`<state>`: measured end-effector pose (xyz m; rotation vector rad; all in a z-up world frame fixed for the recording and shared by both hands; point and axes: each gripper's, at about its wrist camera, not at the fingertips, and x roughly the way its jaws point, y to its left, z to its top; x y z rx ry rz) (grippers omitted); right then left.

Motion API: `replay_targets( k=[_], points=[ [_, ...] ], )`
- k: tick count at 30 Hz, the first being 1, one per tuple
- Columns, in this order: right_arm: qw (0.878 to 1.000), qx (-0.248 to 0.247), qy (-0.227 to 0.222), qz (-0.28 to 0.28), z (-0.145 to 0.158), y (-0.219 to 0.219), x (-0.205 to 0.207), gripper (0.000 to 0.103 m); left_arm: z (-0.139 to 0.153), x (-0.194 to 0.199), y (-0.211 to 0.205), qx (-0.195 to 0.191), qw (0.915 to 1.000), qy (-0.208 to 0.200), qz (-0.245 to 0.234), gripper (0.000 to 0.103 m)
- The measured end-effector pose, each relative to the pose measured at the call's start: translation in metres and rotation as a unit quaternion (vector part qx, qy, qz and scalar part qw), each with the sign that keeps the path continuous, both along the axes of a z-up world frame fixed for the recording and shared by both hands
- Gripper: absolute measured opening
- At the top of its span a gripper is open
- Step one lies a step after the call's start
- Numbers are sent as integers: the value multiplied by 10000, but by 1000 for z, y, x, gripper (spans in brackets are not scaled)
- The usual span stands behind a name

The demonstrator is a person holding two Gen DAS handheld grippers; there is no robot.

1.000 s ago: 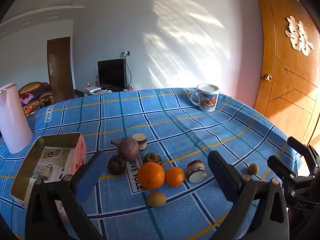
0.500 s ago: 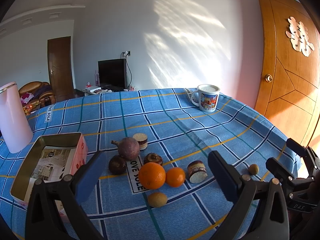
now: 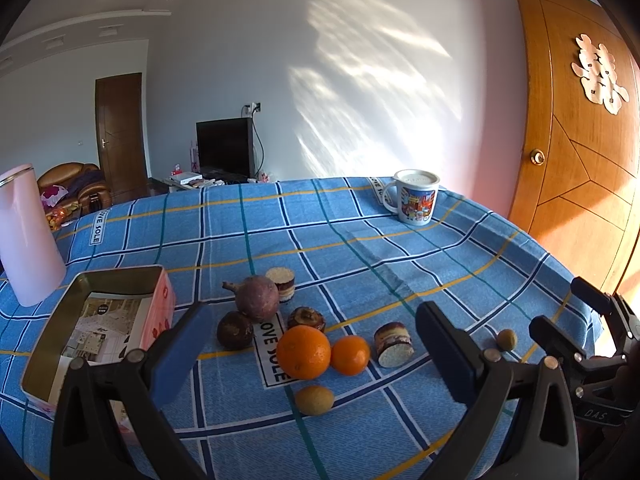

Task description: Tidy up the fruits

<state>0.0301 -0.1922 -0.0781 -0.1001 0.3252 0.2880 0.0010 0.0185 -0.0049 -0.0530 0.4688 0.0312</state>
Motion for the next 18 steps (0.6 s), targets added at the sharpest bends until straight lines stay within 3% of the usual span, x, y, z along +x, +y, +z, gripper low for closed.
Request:
replay_targets(
  k=[8,12,18],
  points=[
    [10000,-27,23,-20,-2,0,3,102,0,0,-5,-32,10000,-5,-51,103],
    [9998,-140,23,-115,-10,-6,2,102,-5,0,-21,-51,9996,-39,-285,103],
    [9994,30,221,-256,-28,-30,8,101,-24,12,-61,103,9960,247,-850,103]
  ],
)
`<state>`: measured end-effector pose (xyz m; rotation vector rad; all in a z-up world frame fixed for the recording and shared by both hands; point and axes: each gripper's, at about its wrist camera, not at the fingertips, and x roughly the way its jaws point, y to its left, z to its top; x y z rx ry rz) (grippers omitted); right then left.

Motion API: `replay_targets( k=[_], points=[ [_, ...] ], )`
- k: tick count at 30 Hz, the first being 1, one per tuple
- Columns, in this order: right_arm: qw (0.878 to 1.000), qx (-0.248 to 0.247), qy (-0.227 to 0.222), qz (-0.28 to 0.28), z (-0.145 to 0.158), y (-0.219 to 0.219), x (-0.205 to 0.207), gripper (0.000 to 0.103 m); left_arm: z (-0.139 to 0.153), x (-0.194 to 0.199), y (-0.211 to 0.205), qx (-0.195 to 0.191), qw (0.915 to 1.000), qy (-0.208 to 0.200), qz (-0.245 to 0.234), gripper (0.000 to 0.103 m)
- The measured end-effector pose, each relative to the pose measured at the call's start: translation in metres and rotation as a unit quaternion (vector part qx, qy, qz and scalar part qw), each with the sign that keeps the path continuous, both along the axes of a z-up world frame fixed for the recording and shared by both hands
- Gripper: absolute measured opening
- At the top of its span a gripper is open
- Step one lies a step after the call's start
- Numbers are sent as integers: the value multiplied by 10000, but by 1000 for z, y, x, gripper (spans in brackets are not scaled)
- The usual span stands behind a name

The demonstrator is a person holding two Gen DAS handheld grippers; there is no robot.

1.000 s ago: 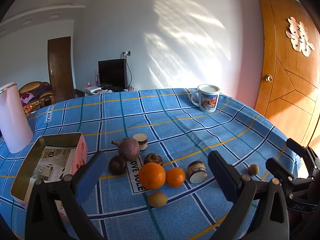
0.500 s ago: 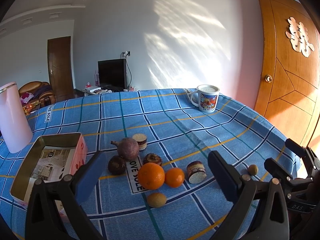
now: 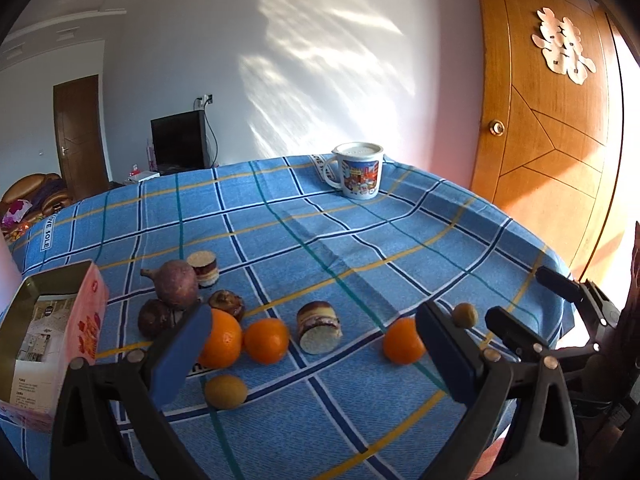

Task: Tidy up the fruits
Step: 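Grasp an orange with the left tool while the right tool grasps a yellow-green fruit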

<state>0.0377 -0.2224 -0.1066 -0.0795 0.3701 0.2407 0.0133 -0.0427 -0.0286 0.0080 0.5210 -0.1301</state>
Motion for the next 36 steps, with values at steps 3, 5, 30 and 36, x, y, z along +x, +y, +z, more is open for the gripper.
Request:
replay_targets(
  k=[3,5,30,36],
  points=[
    [9998,62,175,66,-7,-4,8,95,-8,7,-16,38,9998,122,-173,98],
    [9993,59,332,151,-12,-4,14,80,-13,12,-25,33,9992,254,-293,92],
    [9931,93,934,704,-37,-2,34,27,-44,33,-63,72,9867,1196,-1102,36],
    [9932,59,789,855,-25,5,28,27,-34,25,-54,128,9912,908,-950,36]
  ],
)
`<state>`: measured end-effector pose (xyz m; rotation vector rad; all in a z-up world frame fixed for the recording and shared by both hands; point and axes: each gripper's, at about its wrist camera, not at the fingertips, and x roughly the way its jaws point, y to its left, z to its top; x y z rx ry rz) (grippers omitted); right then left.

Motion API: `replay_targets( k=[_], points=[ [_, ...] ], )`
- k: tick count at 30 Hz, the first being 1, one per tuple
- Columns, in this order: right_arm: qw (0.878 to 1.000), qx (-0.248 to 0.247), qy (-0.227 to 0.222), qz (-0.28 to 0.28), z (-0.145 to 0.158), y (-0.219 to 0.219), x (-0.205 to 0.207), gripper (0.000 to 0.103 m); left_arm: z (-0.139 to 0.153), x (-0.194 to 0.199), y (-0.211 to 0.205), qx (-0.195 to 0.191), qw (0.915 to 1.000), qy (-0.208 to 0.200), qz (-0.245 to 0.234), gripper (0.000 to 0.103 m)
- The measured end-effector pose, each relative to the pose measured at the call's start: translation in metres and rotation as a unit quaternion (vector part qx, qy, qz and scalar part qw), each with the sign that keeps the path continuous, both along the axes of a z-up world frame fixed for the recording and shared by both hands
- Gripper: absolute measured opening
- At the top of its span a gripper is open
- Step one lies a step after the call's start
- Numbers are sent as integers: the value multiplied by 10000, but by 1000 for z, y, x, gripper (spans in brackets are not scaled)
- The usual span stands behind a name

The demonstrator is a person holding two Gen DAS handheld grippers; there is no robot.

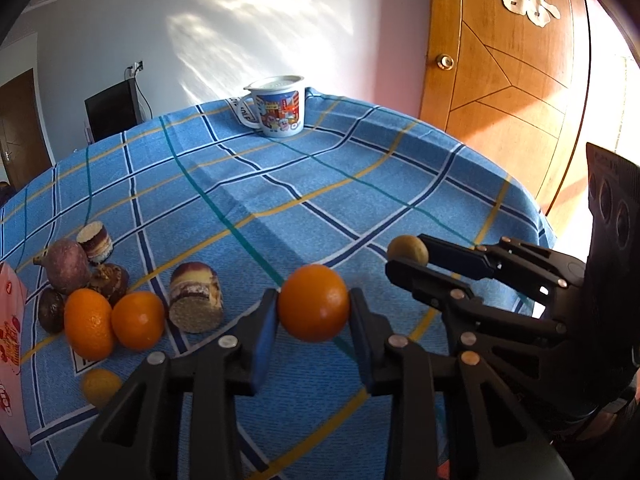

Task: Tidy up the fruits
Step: 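Grasp an orange with the left tool while the right tool grasps a yellow-green fruit, then carry both fruits over the pink tin box and open both tools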

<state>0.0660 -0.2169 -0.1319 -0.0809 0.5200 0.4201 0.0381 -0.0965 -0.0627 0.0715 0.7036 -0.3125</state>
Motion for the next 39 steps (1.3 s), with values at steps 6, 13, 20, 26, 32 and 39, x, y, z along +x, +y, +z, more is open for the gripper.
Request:
replay_targets(
  k=[6,13,20,26,32,39],
  points=[
    [9996,26,-168,222,16,18,0,27,15,-5,25,-66,9990,-261,347,36],
    [9968,119,-385,693,44,50,2,27,34,-10,72,-165,9943,-466,943,36],
    [9904,71,-537,1274,69,99,5,27,44,-17,124,-315,9871,-545,1471,36],
    [9837,16,-507,1728,83,138,9,27,48,-27,166,-333,9795,-603,1893,36],
    [9766,-45,-522,2085,98,176,15,27,52,-32,208,-194,9695,-655,2352,36],
    [9683,24,-303,2479,108,220,25,27,48,-37,252,-50,9579,-601,2807,36]
  ],
)
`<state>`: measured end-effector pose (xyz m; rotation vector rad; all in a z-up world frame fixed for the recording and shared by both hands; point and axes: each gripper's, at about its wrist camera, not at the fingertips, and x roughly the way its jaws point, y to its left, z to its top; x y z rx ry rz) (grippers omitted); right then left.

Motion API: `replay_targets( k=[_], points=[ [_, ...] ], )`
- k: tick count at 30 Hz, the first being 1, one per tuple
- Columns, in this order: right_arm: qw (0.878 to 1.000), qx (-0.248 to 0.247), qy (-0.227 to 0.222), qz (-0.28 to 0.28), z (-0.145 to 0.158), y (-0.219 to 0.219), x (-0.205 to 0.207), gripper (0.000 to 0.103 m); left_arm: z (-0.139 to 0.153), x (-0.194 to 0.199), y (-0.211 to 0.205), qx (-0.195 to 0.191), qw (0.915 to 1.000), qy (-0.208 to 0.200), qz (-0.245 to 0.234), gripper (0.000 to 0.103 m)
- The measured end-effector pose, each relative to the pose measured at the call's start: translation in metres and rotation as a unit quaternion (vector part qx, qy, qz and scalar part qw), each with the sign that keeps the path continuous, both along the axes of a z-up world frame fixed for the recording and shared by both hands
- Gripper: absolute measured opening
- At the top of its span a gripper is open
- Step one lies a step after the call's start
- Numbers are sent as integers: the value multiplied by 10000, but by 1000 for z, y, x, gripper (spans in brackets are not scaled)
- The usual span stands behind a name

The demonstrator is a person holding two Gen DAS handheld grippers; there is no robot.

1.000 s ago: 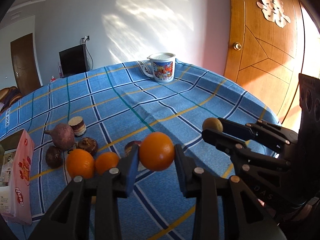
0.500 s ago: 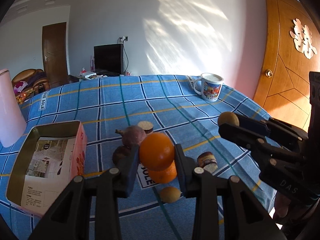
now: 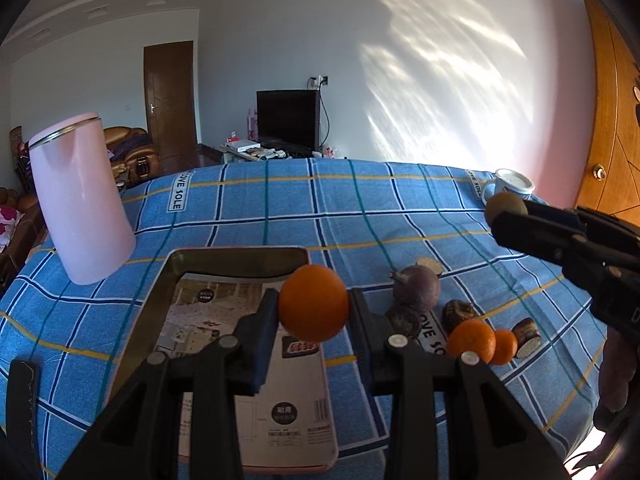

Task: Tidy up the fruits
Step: 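Carry both fruits over the pink tin box and open both tools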

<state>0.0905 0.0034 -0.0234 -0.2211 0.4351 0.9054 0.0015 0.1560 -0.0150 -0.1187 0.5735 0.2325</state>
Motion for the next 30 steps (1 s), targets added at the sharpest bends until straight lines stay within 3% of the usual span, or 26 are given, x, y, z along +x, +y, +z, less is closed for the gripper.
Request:
replay_targets(
  k=[15,30],
  points=[
    [9969,-466,335,536,-34,93,9,27,-20,5,55,-16,9982,283,531,36],
    [9930,-805,427,747,-61,134,-1,27,-34,7,80,-83,9964,504,671,36]
  ],
)
